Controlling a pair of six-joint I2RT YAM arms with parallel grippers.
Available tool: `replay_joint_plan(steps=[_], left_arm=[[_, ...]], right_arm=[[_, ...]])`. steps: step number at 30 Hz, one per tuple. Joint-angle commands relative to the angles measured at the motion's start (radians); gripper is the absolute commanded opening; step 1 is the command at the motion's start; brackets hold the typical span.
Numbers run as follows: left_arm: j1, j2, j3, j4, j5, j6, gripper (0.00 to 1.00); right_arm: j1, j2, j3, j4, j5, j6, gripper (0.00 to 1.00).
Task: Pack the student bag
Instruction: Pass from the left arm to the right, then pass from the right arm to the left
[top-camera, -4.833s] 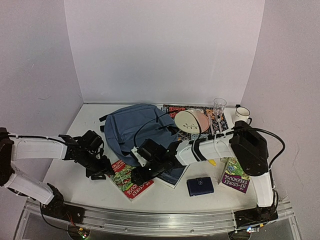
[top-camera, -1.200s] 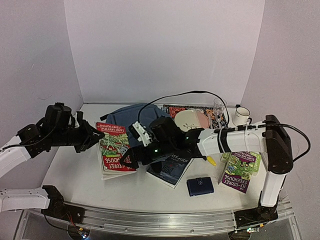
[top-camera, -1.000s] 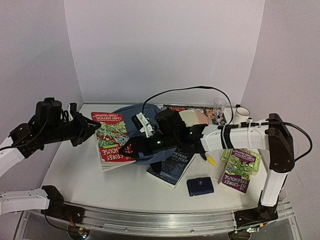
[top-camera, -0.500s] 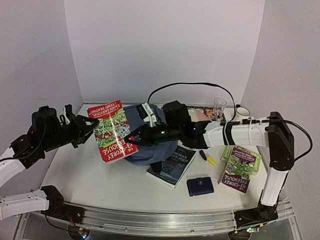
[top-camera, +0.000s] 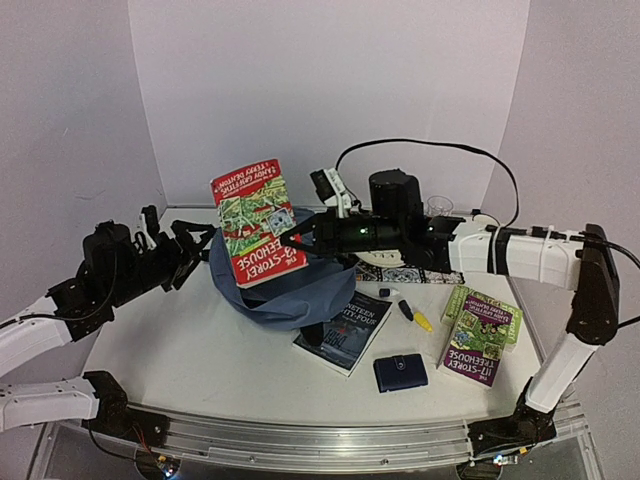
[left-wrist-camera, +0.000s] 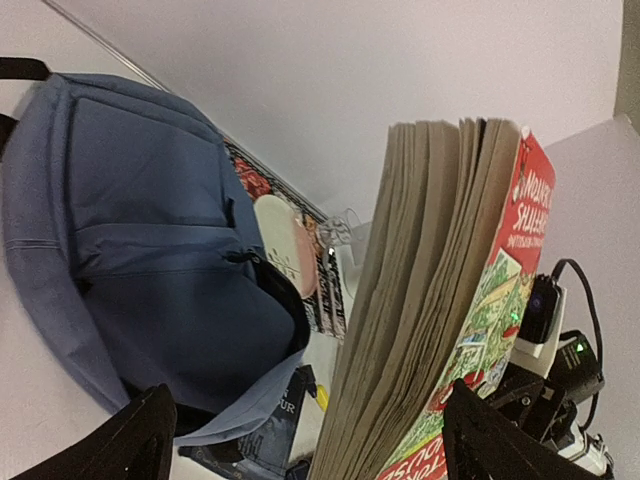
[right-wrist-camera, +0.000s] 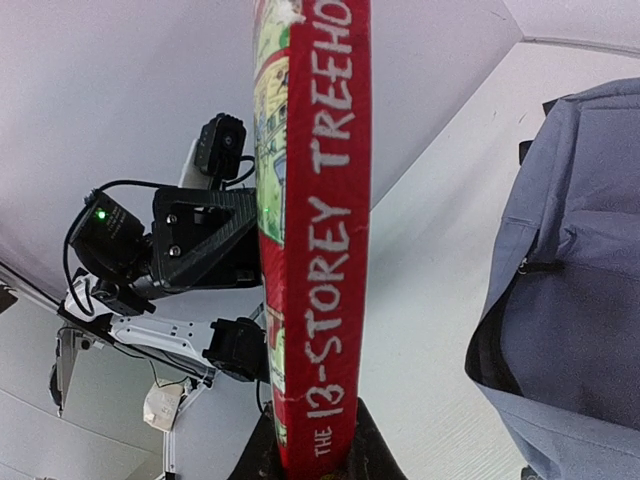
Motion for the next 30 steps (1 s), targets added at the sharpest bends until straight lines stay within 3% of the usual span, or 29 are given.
replay_joint_plan(steps=[1, 8, 15, 21, 26, 30], left_arm=[[0.029, 0.106, -0.006, 0.363, 0.237, 0.058, 0.95], [0.074, 0.247, 0.046, 0.559, 0.465, 0.066, 0.99], [0.192, 0.375, -0.001, 0.804, 0.61, -0.105, 0.99], [0.199, 0.494, 0.059, 0.94, 0.71, -0.167, 0.99], [0.199, 0.594, 0.095, 1.139, 0.779, -0.274, 0.99], [0.199, 0.688, 0.085, 1.415, 0.788, -0.455, 0.94]], right_arm=[[-0.013, -0.076, 0.02, 0.035, -0.036, -0.031, 0.0], [-0.033, -0.097, 0.011, 0.022, -0.047, -0.031, 0.0], [-0.05, -0.122, 0.017, 0.031, -0.093, -0.026, 0.0], [-0.064, -0.134, 0.028, 0.095, -0.16, 0.016, 0.0], [-0.077, -0.143, 0.034, 0.131, -0.192, 0.044, 0.0], [-0.086, -0.145, 0.036, 0.138, -0.204, 0.05, 0.0]])
